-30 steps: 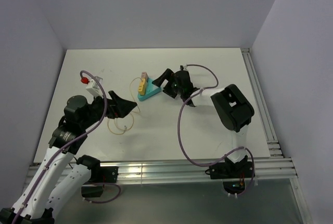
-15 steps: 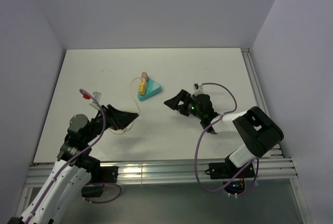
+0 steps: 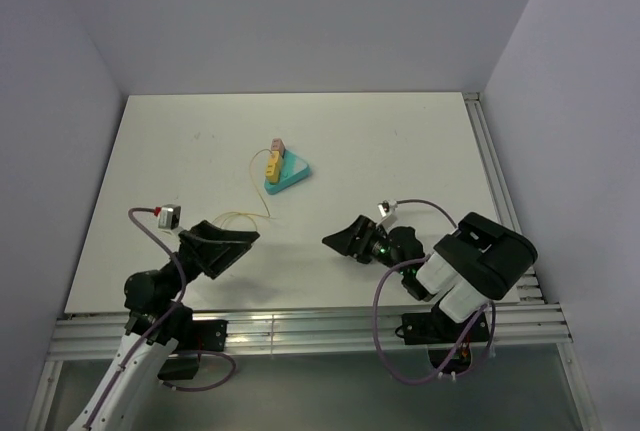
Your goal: Insert the plug
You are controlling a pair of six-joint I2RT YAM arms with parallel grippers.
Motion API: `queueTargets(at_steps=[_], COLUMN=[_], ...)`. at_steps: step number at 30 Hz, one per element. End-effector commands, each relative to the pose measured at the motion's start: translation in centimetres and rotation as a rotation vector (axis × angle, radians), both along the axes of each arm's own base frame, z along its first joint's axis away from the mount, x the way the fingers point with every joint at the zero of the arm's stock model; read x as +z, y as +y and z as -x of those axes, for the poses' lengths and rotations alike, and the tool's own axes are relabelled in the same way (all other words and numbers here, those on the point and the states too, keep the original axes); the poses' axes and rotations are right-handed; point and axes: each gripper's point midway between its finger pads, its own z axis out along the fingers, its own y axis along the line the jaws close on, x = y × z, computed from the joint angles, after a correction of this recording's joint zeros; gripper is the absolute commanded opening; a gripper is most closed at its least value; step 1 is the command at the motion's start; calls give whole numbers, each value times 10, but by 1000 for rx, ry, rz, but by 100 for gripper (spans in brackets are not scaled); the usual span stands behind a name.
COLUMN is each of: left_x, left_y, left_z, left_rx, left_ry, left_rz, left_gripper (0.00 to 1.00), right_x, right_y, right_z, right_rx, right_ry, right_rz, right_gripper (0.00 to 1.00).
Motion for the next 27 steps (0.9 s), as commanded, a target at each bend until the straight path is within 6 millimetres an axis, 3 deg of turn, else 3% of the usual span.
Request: queueTargets(at_steps=[1, 4, 5, 6, 7, 8, 9, 11, 12, 13, 14, 15, 16, 17, 20, 21, 24, 27], left_x=[-44, -51, -53, -53, -55, -54, -54, -52, -51, -52, -53, -53, -53, -54, -54, -54, -55, -55], left_y=[-2, -4, -5, -5, -6, -6, -5, -4, -5, -5, -5, -5, -5, -5, -5, -5, -5, -5], left_z=[2, 5, 4, 5, 5, 5, 4, 4, 5, 4, 5, 4, 4, 4, 4, 3, 4, 3], left_rx=[-69, -74, -75, -78, -82, -78, -75, -71, -73, -73, -77, -72, -74, -75, -74, -69, -71, -71], left_ry=[81, 75, 84, 80, 81, 78, 81, 73, 69, 71, 73, 72, 74, 73, 70, 72, 72, 77], left_rz=[69, 36, 29, 27, 20, 20, 22, 31, 30, 29, 26, 24, 24, 22, 21, 21, 18, 17], left_gripper=[99, 100, 99, 99, 100, 100, 100, 99, 100, 99, 99, 100, 100, 100, 99, 99, 100, 99], right_x=[69, 81, 70, 70, 83, 79, 98, 107, 131, 136, 118, 139, 141, 120, 121, 135, 101, 86], right_y=[-23, -28, -29, -29, -28, -26, -27, -26, -30, -33, -34, -40, -42, -39, -48, -60, -58, -59], right_z=[35, 55, 56, 56, 60, 64, 68, 75, 79, 77, 68, 71, 70, 65, 52, 45, 36, 31], right_rx=[-19, 20, 28, 24, 34, 60, 67, 98, 89, 68, 32, 11, -2, -2, -89, -170, -188, -210], right_ry=[-317, -368, -343, -346, -392, -385, -439, -475, -556, -576, -523, -598, -620, -564, -557, -579, -465, -411], right_rz=[-167, -204, -167, -165, -201, -193, -248, -276, -345, -356, -300, -365, -363, -298, -270, -315, -215, -172], right_gripper=[100, 100, 100, 100, 100, 100, 100, 100, 100, 100, 100, 100, 100, 100, 100, 100, 100, 100])
